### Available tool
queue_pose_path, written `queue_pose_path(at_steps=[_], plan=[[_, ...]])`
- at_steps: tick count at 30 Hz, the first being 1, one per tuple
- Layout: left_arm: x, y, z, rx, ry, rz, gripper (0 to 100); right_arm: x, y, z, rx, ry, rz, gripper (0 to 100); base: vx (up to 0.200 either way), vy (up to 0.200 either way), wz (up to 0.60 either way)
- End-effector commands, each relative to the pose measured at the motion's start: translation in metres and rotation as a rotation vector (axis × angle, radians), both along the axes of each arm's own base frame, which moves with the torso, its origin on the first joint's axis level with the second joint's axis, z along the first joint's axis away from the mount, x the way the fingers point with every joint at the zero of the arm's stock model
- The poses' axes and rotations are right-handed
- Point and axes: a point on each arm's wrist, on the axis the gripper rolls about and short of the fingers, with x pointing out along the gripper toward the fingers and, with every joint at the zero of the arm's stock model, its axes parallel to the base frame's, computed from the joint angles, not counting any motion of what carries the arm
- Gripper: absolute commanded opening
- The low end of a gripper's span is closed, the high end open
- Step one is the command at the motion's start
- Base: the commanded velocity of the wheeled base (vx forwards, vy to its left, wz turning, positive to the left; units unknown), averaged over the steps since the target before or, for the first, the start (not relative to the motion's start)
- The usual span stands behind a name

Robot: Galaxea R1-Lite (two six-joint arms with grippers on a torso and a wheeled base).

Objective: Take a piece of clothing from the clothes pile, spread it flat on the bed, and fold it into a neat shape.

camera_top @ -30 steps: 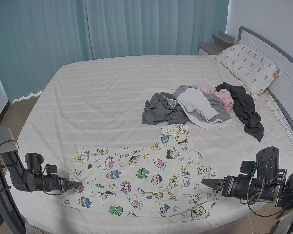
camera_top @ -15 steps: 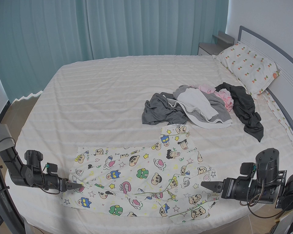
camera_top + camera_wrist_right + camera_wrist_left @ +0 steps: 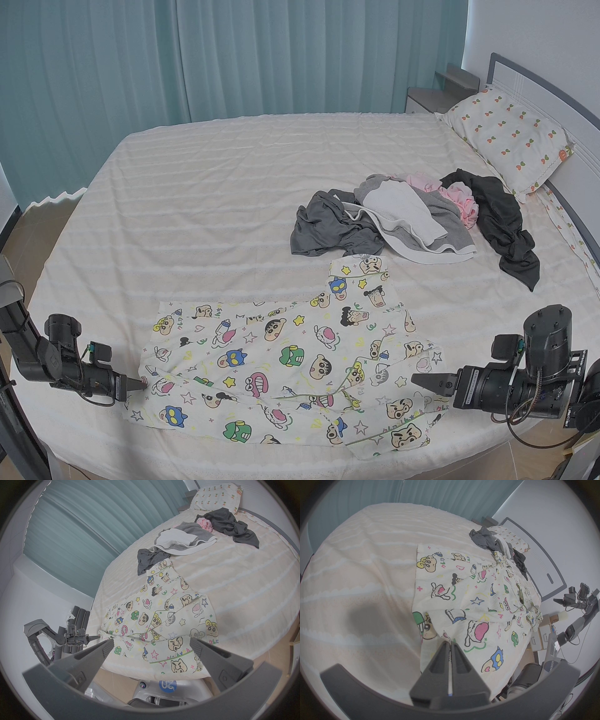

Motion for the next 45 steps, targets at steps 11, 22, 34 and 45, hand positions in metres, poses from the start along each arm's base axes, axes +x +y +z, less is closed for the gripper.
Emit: queue_pose_path(at_steps=[11, 22, 34, 45], plan=[[-0.02, 0.004, 0.027, 0.015, 0.031, -0.011, 0, 0.0, 0.0, -0.001, -0.002, 0.002, 0.0, 100, 0.0, 0.0, 0.0], [-0.039, 0.021, 0.048, 0.035, 0.136, -0.067, 0, 0.0, 0.0, -0.001, -0.003, 0.002, 0.001, 100, 0.0, 0.0, 0.0], [-0.041, 0.033, 0.048, 0.021, 0.178, -0.046, 0, 0.0, 0.0, 0.0, -0.001, 0.001, 0.0, 100, 0.0, 0.0, 0.0], [-0.032, 0.034, 0.048, 0.018, 0.167, -0.055, 0, 0.0, 0.0, -0.001, -0.003, 0.002, 0.001, 100, 0.0, 0.0, 0.0]])
